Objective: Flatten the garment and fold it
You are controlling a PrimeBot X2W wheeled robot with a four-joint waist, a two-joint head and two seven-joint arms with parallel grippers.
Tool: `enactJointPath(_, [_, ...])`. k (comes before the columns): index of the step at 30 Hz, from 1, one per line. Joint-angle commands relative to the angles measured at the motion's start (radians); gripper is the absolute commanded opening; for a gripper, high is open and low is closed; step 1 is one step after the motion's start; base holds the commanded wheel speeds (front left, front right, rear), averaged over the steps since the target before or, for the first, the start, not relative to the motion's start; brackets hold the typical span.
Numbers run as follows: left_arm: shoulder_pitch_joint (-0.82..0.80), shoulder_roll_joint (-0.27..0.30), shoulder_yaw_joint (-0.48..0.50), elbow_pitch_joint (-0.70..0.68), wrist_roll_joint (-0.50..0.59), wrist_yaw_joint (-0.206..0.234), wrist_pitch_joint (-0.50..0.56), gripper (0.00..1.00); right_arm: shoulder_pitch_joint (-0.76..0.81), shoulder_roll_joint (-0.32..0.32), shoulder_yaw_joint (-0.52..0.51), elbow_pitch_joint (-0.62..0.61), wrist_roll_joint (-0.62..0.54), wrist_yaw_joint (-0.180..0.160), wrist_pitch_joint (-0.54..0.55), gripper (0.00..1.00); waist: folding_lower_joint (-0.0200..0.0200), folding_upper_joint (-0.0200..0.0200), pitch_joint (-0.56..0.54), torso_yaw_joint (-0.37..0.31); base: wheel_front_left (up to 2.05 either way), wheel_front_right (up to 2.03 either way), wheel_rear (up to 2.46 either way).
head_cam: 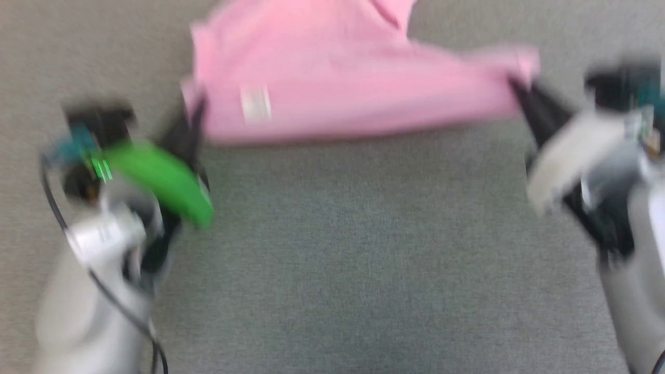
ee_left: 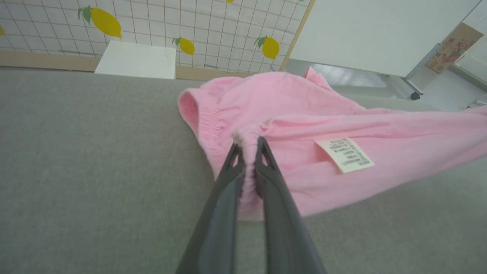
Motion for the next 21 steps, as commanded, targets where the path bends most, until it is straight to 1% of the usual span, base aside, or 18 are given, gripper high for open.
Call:
enactJointPath(1, [0.063, 0.012, -0.001, -0.027, -0.018, 0.011, 0.015, 0.00, 0.065, 0.003, -0.024, -0.032, -0.009, -0.002, 0.020, 0.00, 0.0001, 0.0000, -0.089, 0.017, 0.00, 0.00, 0.00])
enactJointPath(4, [0.219, 0.015, -0.015, -0.090, -0.059, 0.026, 0.066, 0.00, 0.235, 0.041, -0.095, -0.111, -0.038, -0.002, 0.066, 0.00, 0.0001, 0.0000, -0.117, 0.019, 0.00, 0.00, 0.00])
enactJointPath(6, [0.307, 0.021, -0.027, -0.120, -0.076, 0.034, 0.094, 0.00, 0.335, 0.088, -0.145, -0.158, -0.058, -0.002, 0.085, 0.00, 0.0001, 0.0000, -0.131, 0.020, 0.00, 0.00, 0.00])
enactJointPath(8, [0.368, 0.018, -0.033, -0.139, -0.094, 0.042, 0.108, 0.00, 0.405, 0.134, -0.183, -0.190, -0.070, -0.002, 0.090, 0.00, 0.0001, 0.0000, -0.144, 0.020, 0.00, 0.00, 0.00])
enactJointPath(11, [0.437, 0.015, -0.049, -0.156, -0.116, 0.046, 0.132, 0.00, 0.487, 0.177, -0.228, -0.211, -0.095, -0.002, 0.095, 0.00, 0.0001, 0.0000, -0.165, 0.022, 0.00, 0.00, 0.00])
enactJointPath(16, [0.515, 0.015, -0.081, -0.170, -0.132, 0.052, 0.167, 0.00, 0.587, 0.208, -0.271, -0.204, -0.141, -0.002, 0.124, 0.00, 0.0001, 0.0000, -0.194, 0.028, 0.00, 0.00, 0.00])
enactJointPath(21, [0.576, 0.010, -0.113, -0.175, -0.152, 0.051, 0.197, 0.00, 0.655, 0.218, -0.267, -0.186, -0.160, -0.002, 0.181, 0.00, 0.0001, 0.0000, -0.212, 0.031, 0.00, 0.00, 0.00])
